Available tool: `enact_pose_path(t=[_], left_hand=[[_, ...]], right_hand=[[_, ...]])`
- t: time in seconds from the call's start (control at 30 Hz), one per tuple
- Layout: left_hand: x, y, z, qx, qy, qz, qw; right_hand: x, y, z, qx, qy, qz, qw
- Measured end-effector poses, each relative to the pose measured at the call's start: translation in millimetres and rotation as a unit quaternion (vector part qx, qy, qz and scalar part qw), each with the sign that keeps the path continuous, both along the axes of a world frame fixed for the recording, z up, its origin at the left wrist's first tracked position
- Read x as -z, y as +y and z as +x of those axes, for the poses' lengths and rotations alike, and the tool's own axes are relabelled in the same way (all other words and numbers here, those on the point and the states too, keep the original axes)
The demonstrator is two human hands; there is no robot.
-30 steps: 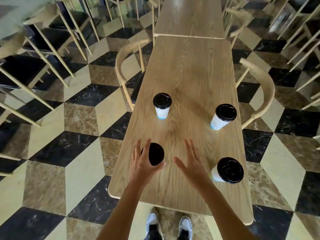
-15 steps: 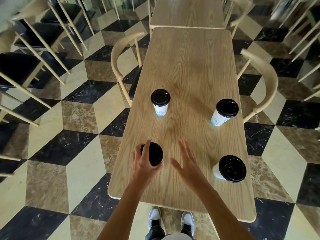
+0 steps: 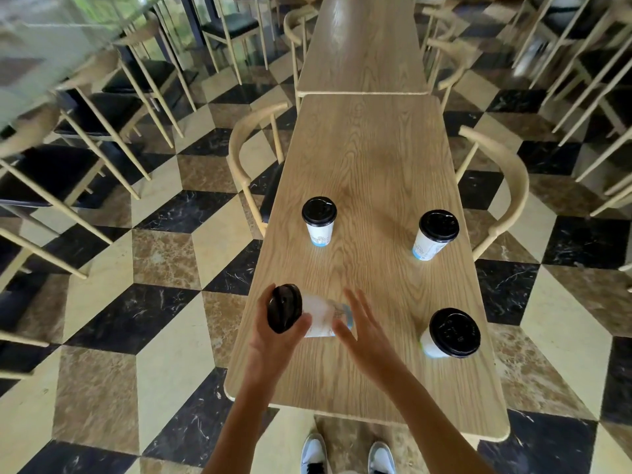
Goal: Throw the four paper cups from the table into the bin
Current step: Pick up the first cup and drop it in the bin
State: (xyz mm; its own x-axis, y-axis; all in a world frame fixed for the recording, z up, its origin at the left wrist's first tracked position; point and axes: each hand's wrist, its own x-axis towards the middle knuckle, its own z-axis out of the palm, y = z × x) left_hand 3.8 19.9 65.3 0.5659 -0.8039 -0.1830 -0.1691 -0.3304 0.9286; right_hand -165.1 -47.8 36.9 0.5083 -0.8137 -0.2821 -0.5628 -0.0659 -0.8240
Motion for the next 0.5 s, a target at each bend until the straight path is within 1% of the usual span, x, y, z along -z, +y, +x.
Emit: enact_pose_path(t=[0.2,0.27,0.37,0.43,0.5], left_hand=[[-9.5,23.8,1.9,-0.002,0.13,-0.037,0.991],[-12.1,30.4,1.4,0.004,0.14,-0.046,0.989],[-15.6,37.9,0.9,0.023,0.133,-0.058,0.989],[-18.9,39.3,-1.7,0.046,0.127,-0.06,0.989],[-23.6,37.4,-8.1,0.057,0.128,-0.067,0.988]], right_hand=[[-9.6,16.6,5.9,0.054,-0.036,-0.012,0.998],[-14.7,22.6,5.7,0.074,-0.051,-0.009,0.996],[-25.5,31.5,3.1,0.111,-0.089,-0.002,0.99],[-31.4,37.3,-2.3,0.137,-0.115,-0.008,0.984],[-38.0,43.4,-12.4,0.164,-0.123,-0.021,0.979]])
